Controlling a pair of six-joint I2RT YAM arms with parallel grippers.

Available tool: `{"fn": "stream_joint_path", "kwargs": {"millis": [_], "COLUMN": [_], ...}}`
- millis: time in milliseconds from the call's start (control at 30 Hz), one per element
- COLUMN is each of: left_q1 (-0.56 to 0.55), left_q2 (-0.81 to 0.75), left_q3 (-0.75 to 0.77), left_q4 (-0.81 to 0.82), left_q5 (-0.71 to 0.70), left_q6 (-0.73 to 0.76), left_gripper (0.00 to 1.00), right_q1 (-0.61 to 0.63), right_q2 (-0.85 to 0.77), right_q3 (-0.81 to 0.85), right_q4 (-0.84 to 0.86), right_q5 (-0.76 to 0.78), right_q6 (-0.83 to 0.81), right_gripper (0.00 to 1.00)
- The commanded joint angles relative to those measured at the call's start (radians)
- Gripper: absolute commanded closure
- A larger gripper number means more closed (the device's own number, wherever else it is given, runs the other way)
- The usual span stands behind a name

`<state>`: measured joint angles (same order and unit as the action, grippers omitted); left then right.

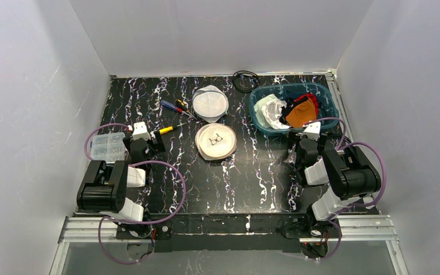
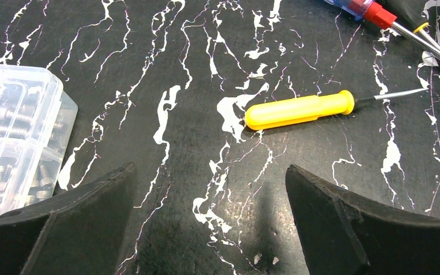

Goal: Unzip the laundry bag and remove the bra
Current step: Reset both arms

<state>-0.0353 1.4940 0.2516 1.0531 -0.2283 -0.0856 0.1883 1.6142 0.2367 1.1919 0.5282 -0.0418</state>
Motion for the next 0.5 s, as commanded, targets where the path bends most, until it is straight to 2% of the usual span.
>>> {"fn": "stream_joint_path", "kwargs": {"millis": [0,467], "left_q1": [0.003,0.004], "left_q2": [-0.013,-0.009], "left_q3": [0.017,0.027], "left_q4": [0.008,-0.005], "left_q5": [-0.022,0.006], "left_q6": [0.004,0.02], "left_gripper": [0.01,0.01], "right_q1": [-0.011,-0.013], "right_q2": [0.002,0.0], "right_q3": [0.021,0.016], "right_q4": [0.024,0.037], "right_q5": [0.015,0.02], "right_q6": [0.02,0.022], "right_gripper": [0.01,0.01]}}
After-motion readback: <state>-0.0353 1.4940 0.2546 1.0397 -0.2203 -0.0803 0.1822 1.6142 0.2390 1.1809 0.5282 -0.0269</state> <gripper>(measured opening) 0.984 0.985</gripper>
